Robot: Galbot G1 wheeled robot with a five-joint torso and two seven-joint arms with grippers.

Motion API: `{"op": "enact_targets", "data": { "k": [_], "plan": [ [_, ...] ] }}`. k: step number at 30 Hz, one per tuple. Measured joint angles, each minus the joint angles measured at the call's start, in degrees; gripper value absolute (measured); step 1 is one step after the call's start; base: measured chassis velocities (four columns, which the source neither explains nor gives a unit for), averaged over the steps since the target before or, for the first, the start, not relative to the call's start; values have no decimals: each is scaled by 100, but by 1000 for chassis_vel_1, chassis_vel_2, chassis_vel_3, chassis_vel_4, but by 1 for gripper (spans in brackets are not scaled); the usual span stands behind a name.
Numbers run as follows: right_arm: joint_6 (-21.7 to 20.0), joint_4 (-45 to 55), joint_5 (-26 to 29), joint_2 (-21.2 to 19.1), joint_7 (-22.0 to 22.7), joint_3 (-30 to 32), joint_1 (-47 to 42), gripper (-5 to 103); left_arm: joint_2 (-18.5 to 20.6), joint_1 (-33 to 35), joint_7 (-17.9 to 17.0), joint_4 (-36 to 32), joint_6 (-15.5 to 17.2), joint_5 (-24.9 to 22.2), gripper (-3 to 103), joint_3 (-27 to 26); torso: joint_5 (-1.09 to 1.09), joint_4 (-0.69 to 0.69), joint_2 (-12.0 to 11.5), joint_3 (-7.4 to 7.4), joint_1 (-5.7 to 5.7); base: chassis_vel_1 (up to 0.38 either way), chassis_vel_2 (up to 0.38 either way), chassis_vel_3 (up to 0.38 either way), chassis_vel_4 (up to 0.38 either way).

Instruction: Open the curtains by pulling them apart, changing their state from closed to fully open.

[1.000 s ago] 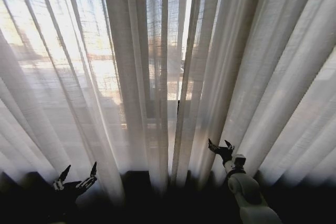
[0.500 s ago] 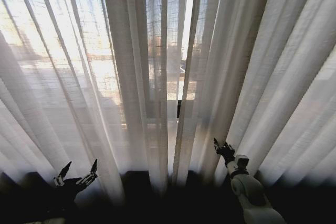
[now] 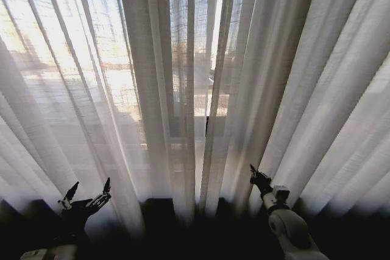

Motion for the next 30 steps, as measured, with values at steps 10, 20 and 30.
{"op": "enact_targets", "data": {
  "k": [10,20,30],
  "plan": [
    [-60,158,113,49,-126,30,11,0,-18,92,9,-149,-8,73,100,-28,0,0,0,0,0,0,0,0,0],
    [-66,147,134,85,-186,129,41,0,0,133,25,-210,9,110,100,12,-1,0,0,0,0,-48,-48,48,39],
    [-20,92,122,115,-197,170,3,0,-53,138,45,-194,-12,211,100,64,1,1,0,0,1,-211,-235,217,215]
  ]
}}
